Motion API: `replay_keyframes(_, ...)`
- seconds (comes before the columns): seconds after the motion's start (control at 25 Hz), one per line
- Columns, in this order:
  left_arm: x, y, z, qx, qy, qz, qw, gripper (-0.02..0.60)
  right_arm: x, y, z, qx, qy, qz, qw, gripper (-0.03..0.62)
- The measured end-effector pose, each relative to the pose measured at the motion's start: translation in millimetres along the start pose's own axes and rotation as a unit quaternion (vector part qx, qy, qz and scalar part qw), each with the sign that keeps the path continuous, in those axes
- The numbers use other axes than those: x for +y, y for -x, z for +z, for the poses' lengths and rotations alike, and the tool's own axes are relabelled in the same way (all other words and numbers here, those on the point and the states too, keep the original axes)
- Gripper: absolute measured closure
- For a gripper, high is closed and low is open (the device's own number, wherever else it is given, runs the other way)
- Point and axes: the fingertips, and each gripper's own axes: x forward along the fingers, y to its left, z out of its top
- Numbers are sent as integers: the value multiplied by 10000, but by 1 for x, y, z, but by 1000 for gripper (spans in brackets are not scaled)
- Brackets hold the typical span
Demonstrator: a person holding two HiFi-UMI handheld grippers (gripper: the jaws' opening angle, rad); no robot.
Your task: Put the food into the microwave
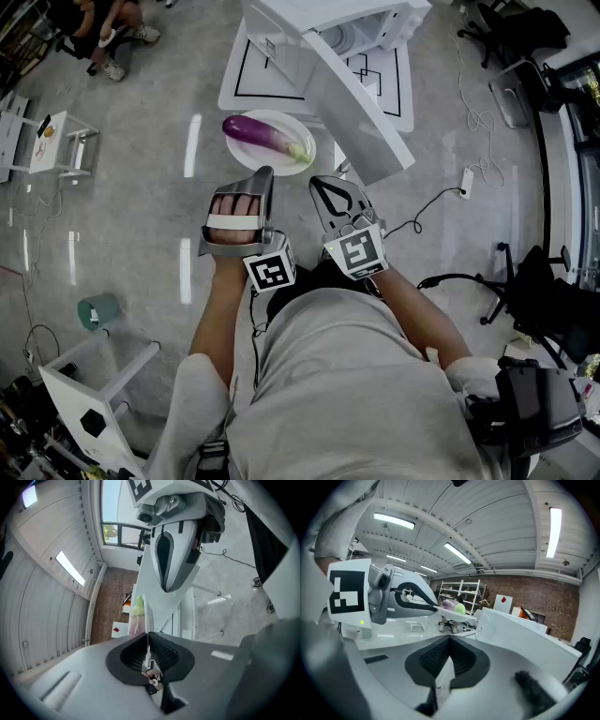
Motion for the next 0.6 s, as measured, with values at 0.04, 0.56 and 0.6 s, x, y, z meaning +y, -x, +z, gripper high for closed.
replay_keyframes(0.04, -1, 0, 1, -25, 36, -53, 10000, 555, 0, 0, 0, 9, -3, -14, 10000, 583)
replay_keyframes(0.56, -2, 5, 1, -250, 127, -138, 9995, 555, 9, 11, -4, 173, -24, -272, 9995, 583)
replay_keyframes(0.6, -2, 5, 2, -289, 123, -134, 9994, 555, 9, 13, -3, 197, 1, -315, 9993, 583)
